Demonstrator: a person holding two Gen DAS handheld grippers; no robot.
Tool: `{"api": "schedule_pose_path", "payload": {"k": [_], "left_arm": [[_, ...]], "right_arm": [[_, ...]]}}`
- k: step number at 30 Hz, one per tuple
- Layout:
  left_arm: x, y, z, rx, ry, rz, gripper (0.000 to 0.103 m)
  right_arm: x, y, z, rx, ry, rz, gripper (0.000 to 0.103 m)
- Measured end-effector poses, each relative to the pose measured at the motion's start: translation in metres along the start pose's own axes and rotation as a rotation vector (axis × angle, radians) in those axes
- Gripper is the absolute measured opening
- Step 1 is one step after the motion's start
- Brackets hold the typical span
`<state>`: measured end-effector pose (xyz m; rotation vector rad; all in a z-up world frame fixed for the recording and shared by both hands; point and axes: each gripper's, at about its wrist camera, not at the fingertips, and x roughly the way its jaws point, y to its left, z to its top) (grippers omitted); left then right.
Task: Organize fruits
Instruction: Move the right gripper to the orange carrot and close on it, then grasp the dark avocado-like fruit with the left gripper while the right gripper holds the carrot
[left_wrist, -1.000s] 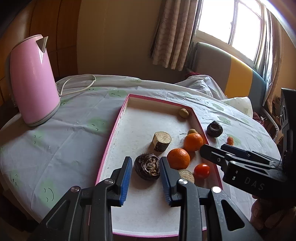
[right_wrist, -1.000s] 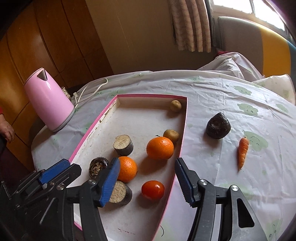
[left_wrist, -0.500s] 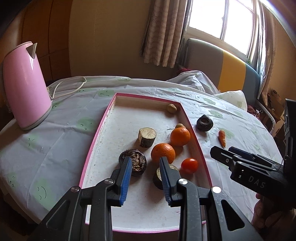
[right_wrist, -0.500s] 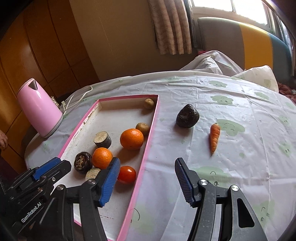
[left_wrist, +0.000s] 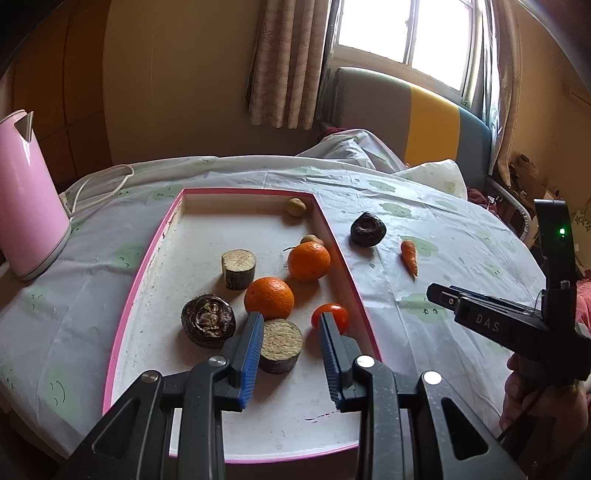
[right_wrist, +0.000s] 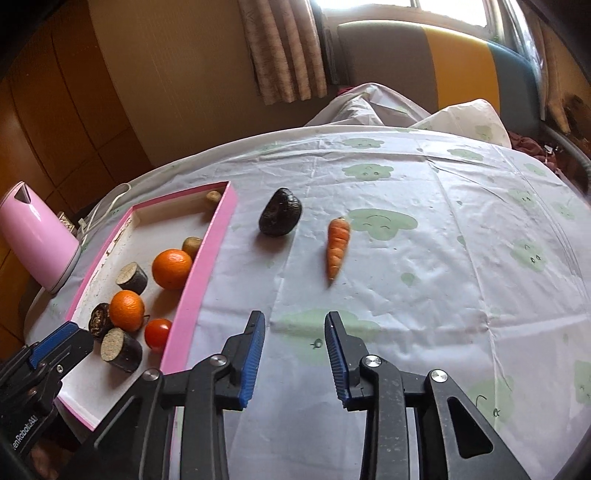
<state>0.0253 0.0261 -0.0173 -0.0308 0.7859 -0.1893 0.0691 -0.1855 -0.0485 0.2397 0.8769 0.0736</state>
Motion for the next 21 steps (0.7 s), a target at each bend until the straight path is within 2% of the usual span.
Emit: {"api": "schedule_pose_path", "payload": {"k": [5,16,19,21], "left_arm": [[0.003,-0.005,-0.001,0.015,0.007,-0.01,0.031],[0.01,-0.004,-0.001,0.012,0.018,-0.019,0.031],[0.013,-0.004,0.0,0.01,0.026,-0.021,0.031],[0.014,-0.006,0.001,0.013,0.024,-0.024,0.031]], "right_arm": [[0.011,-0.017,0.012,0.026,0.01,-0.022,0.031],[0.059,-0.009,0.056,-0.006,0.03,-0.082,0.031],[0.073,-0.007,0.061,-0.013,0.059,-0.102,0.021],[0.075,-0.005,0.062,-0.035,0.051,-0.108,0.019]]}}
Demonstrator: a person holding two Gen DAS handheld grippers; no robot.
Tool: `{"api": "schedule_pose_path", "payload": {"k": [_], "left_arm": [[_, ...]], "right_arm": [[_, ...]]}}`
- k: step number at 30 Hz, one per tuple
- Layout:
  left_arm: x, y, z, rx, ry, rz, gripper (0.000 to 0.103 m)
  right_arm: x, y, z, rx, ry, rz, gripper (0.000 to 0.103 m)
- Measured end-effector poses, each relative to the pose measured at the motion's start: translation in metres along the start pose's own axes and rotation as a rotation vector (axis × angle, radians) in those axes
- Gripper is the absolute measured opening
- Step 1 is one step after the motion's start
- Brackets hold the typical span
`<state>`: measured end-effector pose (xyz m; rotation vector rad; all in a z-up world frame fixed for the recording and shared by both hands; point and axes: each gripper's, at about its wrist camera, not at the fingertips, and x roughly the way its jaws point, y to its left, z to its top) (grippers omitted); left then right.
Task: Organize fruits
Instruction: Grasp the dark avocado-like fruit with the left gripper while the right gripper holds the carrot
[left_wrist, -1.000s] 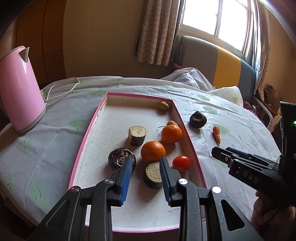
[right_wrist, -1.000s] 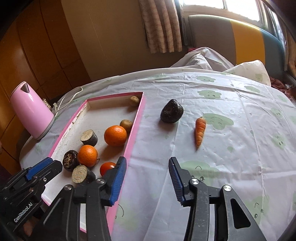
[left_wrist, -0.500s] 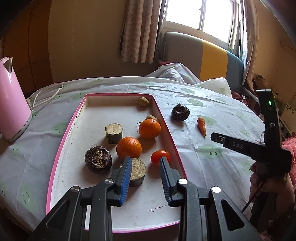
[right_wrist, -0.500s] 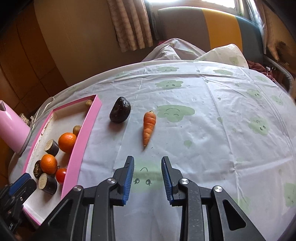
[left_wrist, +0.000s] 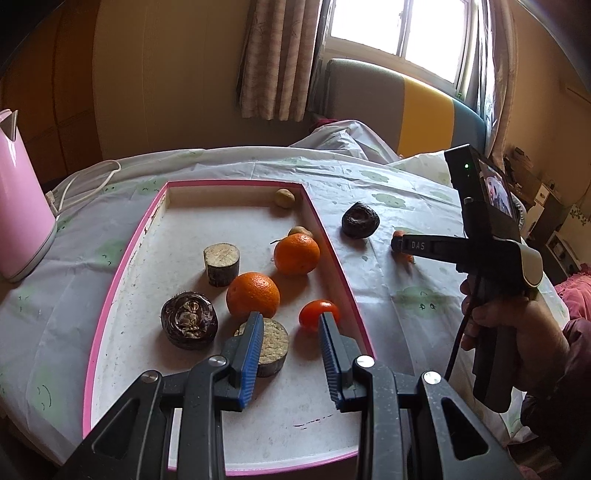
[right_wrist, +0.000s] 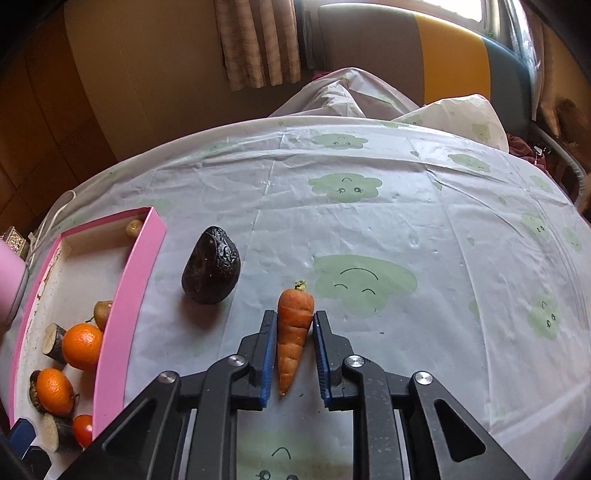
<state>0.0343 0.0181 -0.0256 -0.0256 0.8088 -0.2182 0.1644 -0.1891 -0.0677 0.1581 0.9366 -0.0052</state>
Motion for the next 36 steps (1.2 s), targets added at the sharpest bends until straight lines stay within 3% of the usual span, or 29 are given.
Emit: {"api": "schedule_pose_path", "payload": {"k": [8,20,30,36], "left_arm": [[0.005,-0.011,0.006,0.018,0.009,-0.023,0.031],[0.013,-0.035,0.024,0.047,0.029,-0.067,0.031],[0.04,-0.061,0.056,0.087,0.065,-0.141,0.031],[0.078,-0.075,0.079,0.094,0.119,-0.126,0.033]], "right_arm": [[-0.03,-0.016,-0.012,-0.02,-0.042,-0.01,0.019],[-0.046,-0.074,-0.051,0.065,-0.024,-0.031,0.019],[-0.045,-0.068,-0.057,0.002,-0.052,-0.062,0.02],[-0.045,-0.07,-0.058,0.006,-0.055,-0.054,0.02]]}}
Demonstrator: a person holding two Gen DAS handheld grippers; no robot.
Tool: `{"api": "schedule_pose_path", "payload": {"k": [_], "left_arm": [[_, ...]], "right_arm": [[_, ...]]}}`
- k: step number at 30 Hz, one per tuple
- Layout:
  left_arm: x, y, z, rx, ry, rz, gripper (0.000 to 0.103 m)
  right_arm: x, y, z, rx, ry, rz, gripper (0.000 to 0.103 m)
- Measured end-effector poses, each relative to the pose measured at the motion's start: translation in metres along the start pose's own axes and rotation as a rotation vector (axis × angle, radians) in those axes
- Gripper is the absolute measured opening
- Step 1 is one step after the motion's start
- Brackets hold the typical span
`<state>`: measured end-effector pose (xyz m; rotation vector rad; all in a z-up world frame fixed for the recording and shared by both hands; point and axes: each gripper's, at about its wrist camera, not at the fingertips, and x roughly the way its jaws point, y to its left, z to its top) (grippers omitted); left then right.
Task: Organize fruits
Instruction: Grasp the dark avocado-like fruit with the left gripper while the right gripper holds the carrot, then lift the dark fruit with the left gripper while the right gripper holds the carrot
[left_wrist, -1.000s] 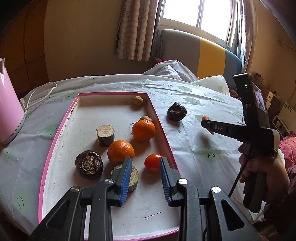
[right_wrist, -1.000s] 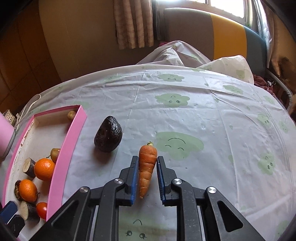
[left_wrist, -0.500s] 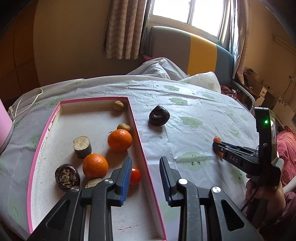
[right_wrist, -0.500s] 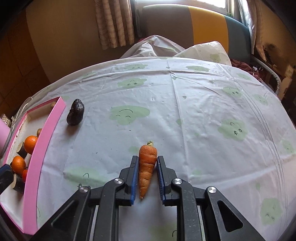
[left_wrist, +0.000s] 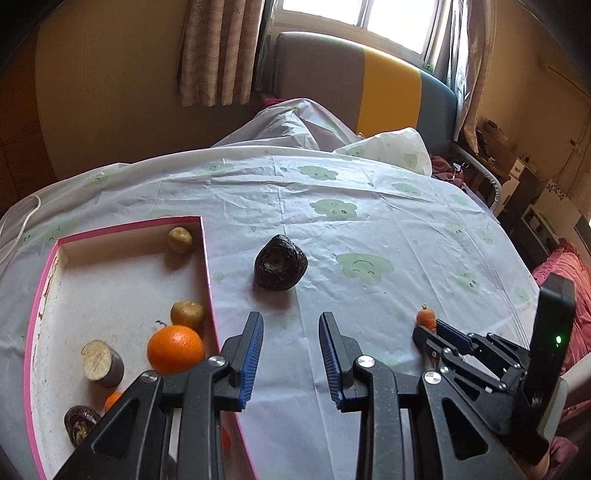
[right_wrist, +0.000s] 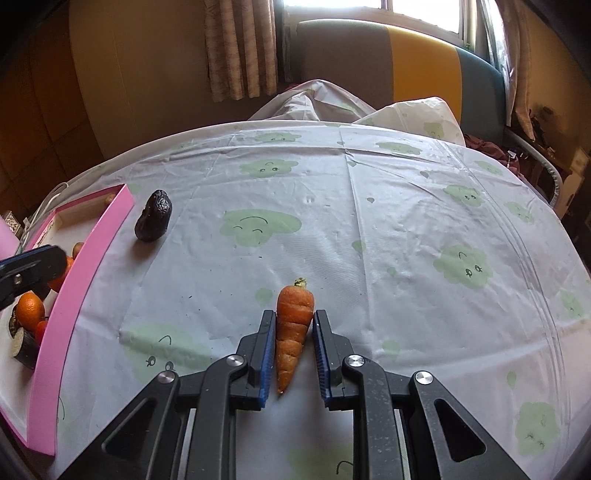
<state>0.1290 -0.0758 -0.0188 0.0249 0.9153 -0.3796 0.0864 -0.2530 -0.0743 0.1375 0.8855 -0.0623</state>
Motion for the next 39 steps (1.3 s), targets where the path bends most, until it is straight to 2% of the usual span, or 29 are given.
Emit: {"api": "schedule_pose_path", "payload": {"k": [4,9,11,15,18,21,23,25,29,33,39], "left_arm": [[0.026,-0.008,0.018,0.003,0.044,0.016,0.037],[0.057,-0.015,0.034,0.012,0.073,0.09,0.038],[0.067,-0.017,0.039,0.027,0.088,0.106,0.042],[0.083,-0.016,0.047,0.033,0.08,0.172,0.044],[0.089,-0.012,0.05,0.035,0.075,0.183,0.044],[0.085,-0.011,0.047,0.045,0.051,0.15,0.039],[0.077,-0.014,0.045,0.063,0.027,0.144,0.027],[0.068,-0.018,0.044,0.064,0.026,0.109,0.024],[0.055,-0.027,0.034,0.087,0.02,0.052,0.024],[0.045,-0.022,0.022,0.047,0.041,-0.037,0.024],[0.028,-0.02,0.004,0.066,0.037,-0.088,0.024]], "right_arm": [[0.0,0.0,0.0,0.001,-0.001,0.0,0.02],[-0.001,-0.002,-0.001,0.016,-0.005,0.017,0.02],[0.0,-0.004,-0.001,0.022,-0.006,0.024,0.02],[0.0,-0.004,-0.001,0.026,-0.008,0.029,0.02],[0.0,-0.004,-0.001,0.028,-0.01,0.032,0.02],[0.0,-0.005,-0.002,0.032,-0.011,0.038,0.02],[0.0,-0.005,-0.002,0.032,-0.01,0.037,0.02],[0.0,-0.005,-0.002,0.033,-0.01,0.038,0.02],[0.001,-0.006,-0.001,0.037,-0.007,0.042,0.02],[0.001,-0.007,-0.002,0.041,-0.01,0.046,0.02],[0.001,-0.006,-0.003,0.038,-0.014,0.043,0.02]]}}
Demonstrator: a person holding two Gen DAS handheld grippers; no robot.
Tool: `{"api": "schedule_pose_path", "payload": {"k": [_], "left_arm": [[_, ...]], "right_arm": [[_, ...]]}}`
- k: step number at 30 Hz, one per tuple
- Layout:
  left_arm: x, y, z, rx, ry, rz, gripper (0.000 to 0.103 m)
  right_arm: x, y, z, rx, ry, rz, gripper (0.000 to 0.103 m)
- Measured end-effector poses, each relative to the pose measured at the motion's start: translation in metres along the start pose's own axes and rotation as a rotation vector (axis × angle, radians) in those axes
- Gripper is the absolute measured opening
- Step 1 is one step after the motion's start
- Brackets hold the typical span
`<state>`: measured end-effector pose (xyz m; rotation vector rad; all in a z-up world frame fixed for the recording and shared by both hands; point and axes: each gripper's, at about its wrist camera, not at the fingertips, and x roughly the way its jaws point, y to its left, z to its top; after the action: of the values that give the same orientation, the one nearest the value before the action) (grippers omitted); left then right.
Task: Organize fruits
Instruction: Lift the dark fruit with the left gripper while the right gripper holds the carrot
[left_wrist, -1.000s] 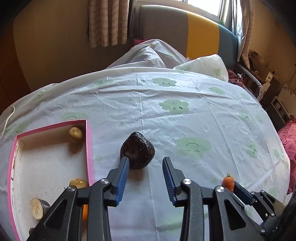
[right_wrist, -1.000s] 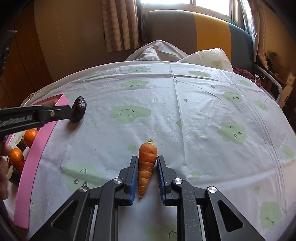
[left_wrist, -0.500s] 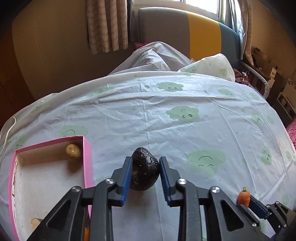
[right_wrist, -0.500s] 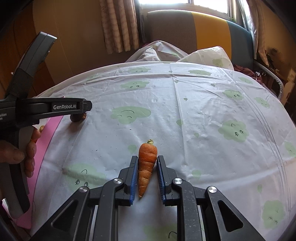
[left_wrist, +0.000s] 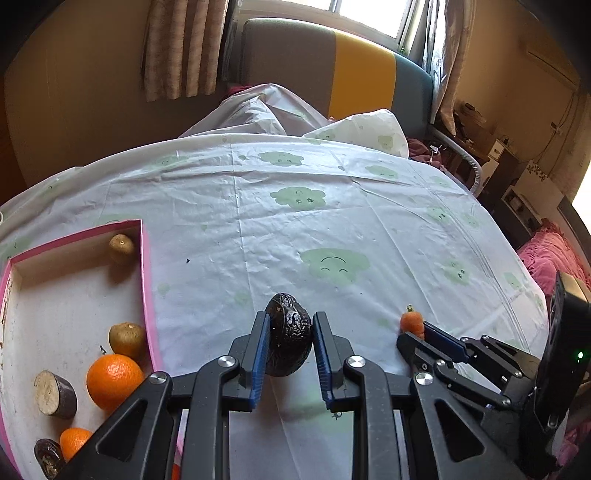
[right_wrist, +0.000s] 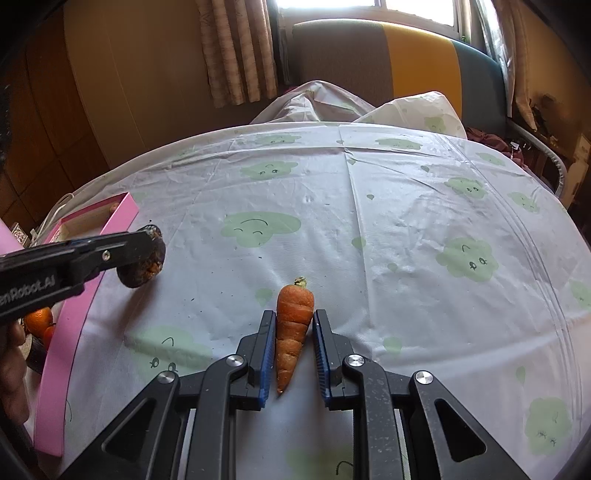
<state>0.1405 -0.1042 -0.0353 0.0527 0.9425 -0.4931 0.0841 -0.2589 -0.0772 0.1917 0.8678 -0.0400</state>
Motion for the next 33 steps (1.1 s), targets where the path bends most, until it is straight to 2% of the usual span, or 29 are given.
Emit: {"api": "schedule_pose_path", "payload": {"k": [3,9,11,15,18,20,25,33], "left_arm": [[0.0,0.0,-0.005,0.016,0.017,-0.026,0.024],[-0.012,-0.009,-0.012,0.07,-0.002,-0.098,0.025],[-0.015,-0.012,-0.013,0.088,0.0,-0.095,0.031],[-0.028,-0.01,-0.012,0.124,-0.017,-0.071,0.034],[-0.026,-0.017,-0.012,0.178,0.023,-0.103,0.038],[-0.018,-0.022,-0.014,0.198,0.057,-0.108,0.046],[0.0,-0.032,-0.016,0.196,0.08,-0.042,0.055],[0.022,-0.036,-0.015,0.166,0.105,0.04,0.055]], "right_arm": [[0.0,-0.001,0.0,0.001,-0.001,0.002,0.02],[-0.001,-0.003,0.0,0.015,-0.004,0.018,0.02],[-0.001,-0.003,-0.001,0.017,-0.005,0.019,0.02],[-0.001,-0.005,-0.001,0.029,-0.008,0.032,0.02],[-0.001,-0.005,-0.001,0.03,-0.01,0.034,0.02],[-0.001,-0.006,-0.001,0.031,-0.011,0.035,0.02],[-0.001,-0.007,-0.001,0.038,-0.012,0.043,0.02],[-0.001,-0.007,-0.001,0.04,-0.01,0.045,0.02]]}}
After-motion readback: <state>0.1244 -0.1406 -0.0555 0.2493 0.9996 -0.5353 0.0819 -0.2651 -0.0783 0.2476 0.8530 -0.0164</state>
